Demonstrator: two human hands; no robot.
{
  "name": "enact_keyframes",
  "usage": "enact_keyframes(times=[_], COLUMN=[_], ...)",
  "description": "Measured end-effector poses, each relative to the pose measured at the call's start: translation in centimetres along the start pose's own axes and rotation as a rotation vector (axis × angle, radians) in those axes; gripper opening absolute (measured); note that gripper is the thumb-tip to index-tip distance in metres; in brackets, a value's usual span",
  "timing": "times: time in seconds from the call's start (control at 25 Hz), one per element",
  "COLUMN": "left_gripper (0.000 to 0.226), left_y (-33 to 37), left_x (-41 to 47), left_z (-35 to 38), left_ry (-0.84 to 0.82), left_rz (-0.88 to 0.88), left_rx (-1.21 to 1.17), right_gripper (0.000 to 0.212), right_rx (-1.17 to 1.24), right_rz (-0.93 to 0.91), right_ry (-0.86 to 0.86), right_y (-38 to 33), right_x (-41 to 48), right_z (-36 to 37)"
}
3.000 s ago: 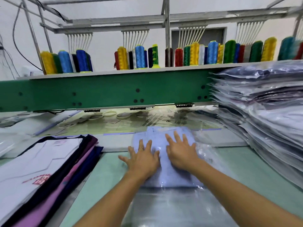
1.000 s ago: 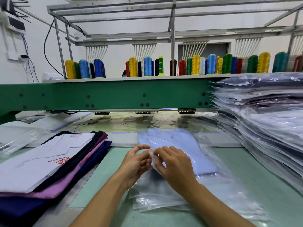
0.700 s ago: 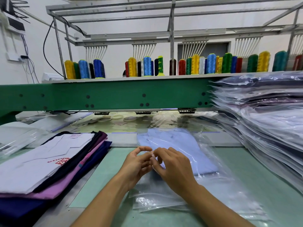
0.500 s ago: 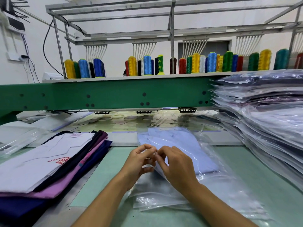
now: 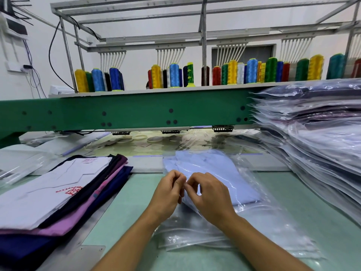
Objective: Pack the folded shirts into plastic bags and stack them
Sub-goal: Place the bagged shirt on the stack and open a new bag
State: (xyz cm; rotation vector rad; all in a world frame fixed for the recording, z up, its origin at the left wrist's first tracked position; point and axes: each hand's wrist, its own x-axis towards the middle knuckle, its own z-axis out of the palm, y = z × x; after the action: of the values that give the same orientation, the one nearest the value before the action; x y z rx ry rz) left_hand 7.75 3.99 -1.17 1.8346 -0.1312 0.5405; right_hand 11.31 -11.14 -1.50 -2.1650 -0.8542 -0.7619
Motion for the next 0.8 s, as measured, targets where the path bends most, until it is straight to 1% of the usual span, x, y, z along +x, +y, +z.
enact_keyframes(times=[0.08,0.24,0.36,0.44,0.6,0.8], left_gripper=[0.023,0.025,0.027,0.028,0.030,0.030], left_y=[0.1,0.0,-0.8,-1.3,-2.0,-2.1], left_x=[0.1,1.1,1.8,2.1,2.5,2.6], left_z=[0.1,-1.5,-3.2,-3.9,-4.8,-5.5], left_ry=[0.091,0.392,0.550,0.609,0.662,0.749], left_rz=[-0.018,-0.072,-0.111,-0.126,-0.164,-0.224], left_rx=[-0.026,-0.167,-0.270,-0.323,-0.365,-0.496], right_gripper=[0.023,0.021,0.019,0.019,0.019,0.017], right_rx=[-0.018,-0.092,-0.155,-0.185,-0.236,-0.259], right_rz=[-0.007,-0.047,-0.043,-0.030,0.004,0.080], right_ry=[-0.022,-0.032,-0.025,-0.025,-0.025,-0.009], right_y=[-0.1,0.6,1.5,2.0,2.9,4.4], right_x=[0.2,0.3,0.5,0.6,0.8,1.0], right_z=[-0.2,-1.0,-1.7,-2.1,-2.8,-4.1])
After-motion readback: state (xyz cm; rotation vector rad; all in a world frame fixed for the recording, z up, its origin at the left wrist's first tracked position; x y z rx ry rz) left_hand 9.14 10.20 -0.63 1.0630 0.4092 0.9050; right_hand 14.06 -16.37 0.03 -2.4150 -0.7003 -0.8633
